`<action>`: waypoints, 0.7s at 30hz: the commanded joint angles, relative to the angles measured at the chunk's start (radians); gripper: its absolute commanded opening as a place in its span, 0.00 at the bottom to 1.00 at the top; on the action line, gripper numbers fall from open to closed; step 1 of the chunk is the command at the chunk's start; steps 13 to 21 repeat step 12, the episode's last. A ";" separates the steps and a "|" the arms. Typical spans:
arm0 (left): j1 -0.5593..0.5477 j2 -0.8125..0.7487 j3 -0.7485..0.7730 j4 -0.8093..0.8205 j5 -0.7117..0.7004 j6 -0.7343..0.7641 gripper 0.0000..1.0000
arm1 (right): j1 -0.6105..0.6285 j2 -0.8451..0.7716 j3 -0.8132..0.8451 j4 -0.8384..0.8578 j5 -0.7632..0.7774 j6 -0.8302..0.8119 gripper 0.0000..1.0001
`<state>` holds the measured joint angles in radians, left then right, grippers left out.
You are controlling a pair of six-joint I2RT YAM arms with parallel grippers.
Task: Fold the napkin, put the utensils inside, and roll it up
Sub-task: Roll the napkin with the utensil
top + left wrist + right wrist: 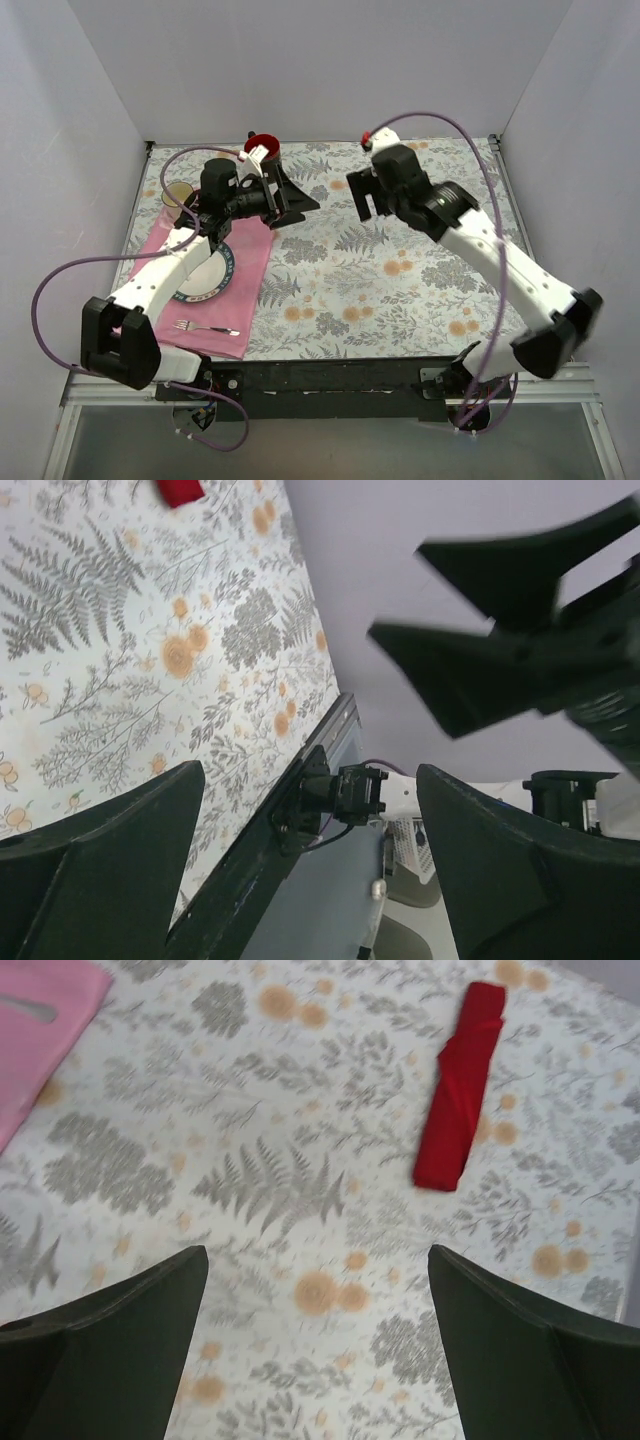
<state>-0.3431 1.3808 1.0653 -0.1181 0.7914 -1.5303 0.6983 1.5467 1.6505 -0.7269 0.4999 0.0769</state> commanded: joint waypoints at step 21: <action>-0.007 -0.336 -0.281 0.342 -0.083 -0.157 0.92 | 0.007 -0.832 -0.799 0.340 -0.198 0.196 0.99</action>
